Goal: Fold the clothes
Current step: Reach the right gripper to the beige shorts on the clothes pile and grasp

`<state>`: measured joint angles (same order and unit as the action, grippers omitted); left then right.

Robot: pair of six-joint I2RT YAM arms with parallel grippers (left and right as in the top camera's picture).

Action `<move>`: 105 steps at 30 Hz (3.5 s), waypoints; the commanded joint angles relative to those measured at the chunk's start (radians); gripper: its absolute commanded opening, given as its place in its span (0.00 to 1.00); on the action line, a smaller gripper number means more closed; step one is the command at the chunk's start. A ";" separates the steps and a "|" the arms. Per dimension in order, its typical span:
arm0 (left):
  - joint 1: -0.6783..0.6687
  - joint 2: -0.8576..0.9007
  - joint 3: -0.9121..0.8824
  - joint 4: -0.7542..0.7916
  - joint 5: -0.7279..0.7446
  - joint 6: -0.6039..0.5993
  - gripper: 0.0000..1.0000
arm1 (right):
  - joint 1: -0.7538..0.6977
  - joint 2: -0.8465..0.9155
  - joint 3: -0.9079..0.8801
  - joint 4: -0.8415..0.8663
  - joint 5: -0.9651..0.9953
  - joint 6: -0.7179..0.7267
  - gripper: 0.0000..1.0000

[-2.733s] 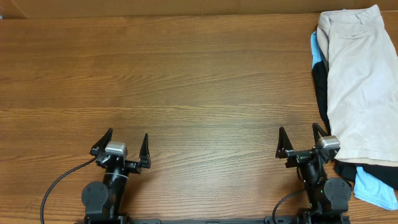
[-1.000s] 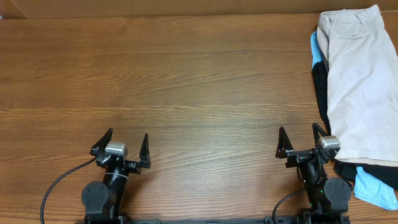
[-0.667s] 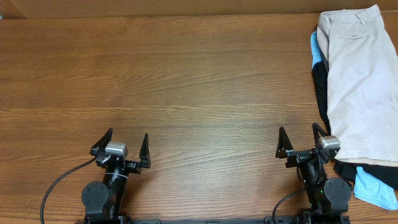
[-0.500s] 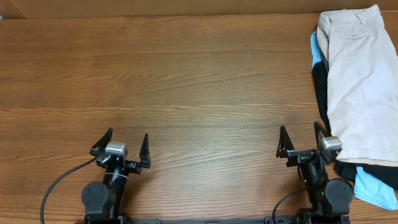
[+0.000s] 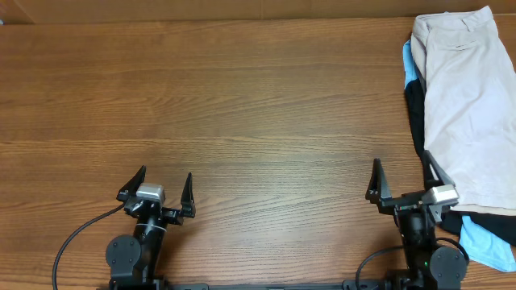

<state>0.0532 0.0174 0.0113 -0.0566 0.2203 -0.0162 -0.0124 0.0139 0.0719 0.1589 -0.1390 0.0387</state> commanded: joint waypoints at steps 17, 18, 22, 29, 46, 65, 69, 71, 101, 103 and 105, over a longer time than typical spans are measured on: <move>0.005 0.226 0.489 -0.289 -0.051 0.044 1.00 | 0.005 0.691 0.853 -0.391 -0.003 -0.144 1.00; 0.005 0.269 0.542 -0.316 -0.058 0.044 1.00 | 0.005 0.734 0.914 -0.437 -0.013 -0.144 1.00; 0.005 0.480 0.790 -0.461 -0.063 0.043 1.00 | 0.005 0.937 1.206 -0.684 -0.023 -0.145 1.00; 0.005 0.959 1.322 -0.809 -0.035 0.042 1.00 | 0.005 1.326 1.729 -1.141 -0.023 -0.145 1.00; 0.005 1.580 1.663 -1.044 0.126 0.036 1.00 | -0.171 1.637 1.835 -0.967 0.043 -0.059 1.00; -0.215 1.632 1.662 -0.948 -0.062 -0.080 1.00 | -0.385 1.958 1.831 -0.998 0.084 -0.098 0.90; -0.256 1.632 1.662 -0.916 -0.160 -0.151 1.00 | -0.336 2.037 1.832 -0.995 0.129 -0.100 0.90; -0.263 1.632 1.662 -0.903 -0.185 -0.183 1.00 | -0.309 2.074 1.832 -0.992 0.165 -0.122 0.90; -0.263 1.634 1.661 -0.879 -0.257 -0.223 1.00 | -0.236 2.227 1.806 -0.965 0.484 -0.113 0.17; -0.263 1.634 1.661 -0.879 -0.266 -0.218 1.00 | -0.236 2.222 1.809 -0.973 0.497 -0.087 0.05; -0.262 1.634 1.662 -0.874 -0.289 -0.216 1.00 | -0.236 2.204 1.809 -0.979 0.508 -0.064 0.04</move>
<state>-0.2092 1.6554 1.6558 -0.9417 -0.0238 -0.2298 -0.2417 2.2360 1.8832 -0.8112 0.3317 -0.0631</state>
